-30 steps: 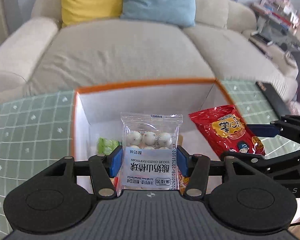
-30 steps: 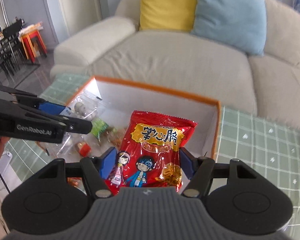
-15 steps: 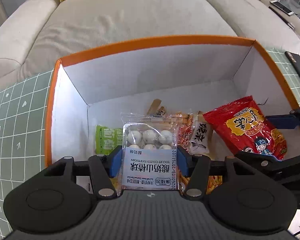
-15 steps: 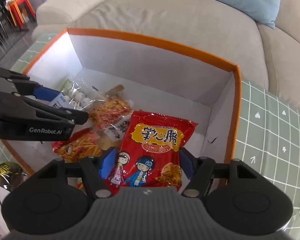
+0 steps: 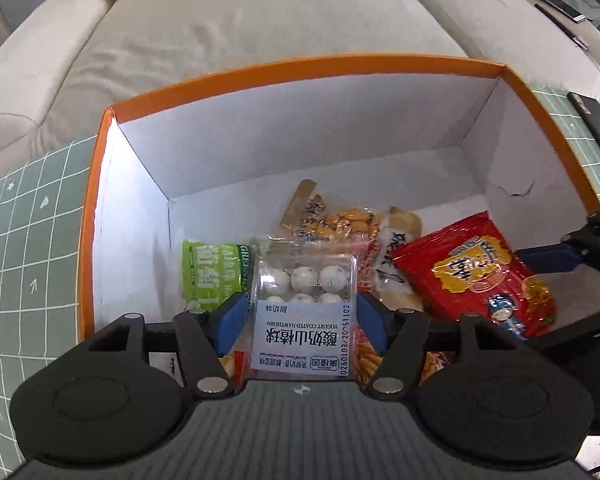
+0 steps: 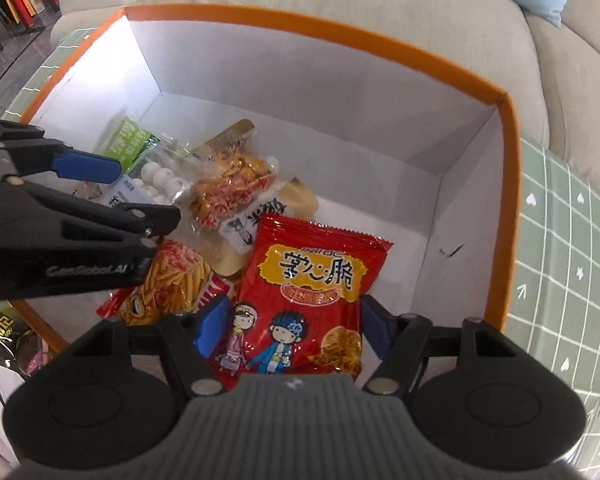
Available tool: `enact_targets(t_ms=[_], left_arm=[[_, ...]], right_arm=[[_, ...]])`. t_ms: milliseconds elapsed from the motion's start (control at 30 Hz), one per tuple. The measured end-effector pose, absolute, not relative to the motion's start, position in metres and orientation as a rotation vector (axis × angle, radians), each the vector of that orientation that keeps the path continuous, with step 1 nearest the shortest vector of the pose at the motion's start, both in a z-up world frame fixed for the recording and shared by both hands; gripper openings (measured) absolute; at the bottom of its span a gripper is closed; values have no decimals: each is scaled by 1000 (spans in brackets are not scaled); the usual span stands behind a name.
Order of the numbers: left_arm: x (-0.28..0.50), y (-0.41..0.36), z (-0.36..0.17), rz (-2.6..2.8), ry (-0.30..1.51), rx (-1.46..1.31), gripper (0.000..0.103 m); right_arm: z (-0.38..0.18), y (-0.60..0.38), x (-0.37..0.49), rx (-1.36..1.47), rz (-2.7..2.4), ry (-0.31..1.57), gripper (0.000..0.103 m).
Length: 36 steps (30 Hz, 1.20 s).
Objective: Organize snacks
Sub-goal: 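Open both tools to drop the two bags into the box, then move both tools back toward the remaining snacks beside the box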
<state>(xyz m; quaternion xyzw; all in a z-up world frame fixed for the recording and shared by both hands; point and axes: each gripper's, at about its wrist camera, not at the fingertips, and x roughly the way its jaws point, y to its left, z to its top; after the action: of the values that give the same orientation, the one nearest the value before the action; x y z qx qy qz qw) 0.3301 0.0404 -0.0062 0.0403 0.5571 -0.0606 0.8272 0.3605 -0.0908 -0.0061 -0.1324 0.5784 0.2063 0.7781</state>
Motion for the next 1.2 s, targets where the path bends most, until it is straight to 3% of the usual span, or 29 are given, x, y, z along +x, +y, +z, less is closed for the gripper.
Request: enact_targets(t_ms=[300, 367, 400, 433, 1200], left_arm=[[320, 41, 12, -113, 1150, 100, 76], [316, 43, 16, -107, 1145, 101, 76], [314, 45, 18, -104, 1143, 99, 76], [312, 46, 20, -102, 1140, 95, 76], [212, 46, 95, -116, 891, 23, 76]], right_arm=[[0, -88, 355, -264, 442, 1253, 77], [3, -90, 354, -243, 448, 1251, 83], [7, -89, 352, -246, 440, 1242, 93], [10, -89, 350, -255, 424, 1223, 97], [87, -116, 270, -197, 435, 997, 97]])
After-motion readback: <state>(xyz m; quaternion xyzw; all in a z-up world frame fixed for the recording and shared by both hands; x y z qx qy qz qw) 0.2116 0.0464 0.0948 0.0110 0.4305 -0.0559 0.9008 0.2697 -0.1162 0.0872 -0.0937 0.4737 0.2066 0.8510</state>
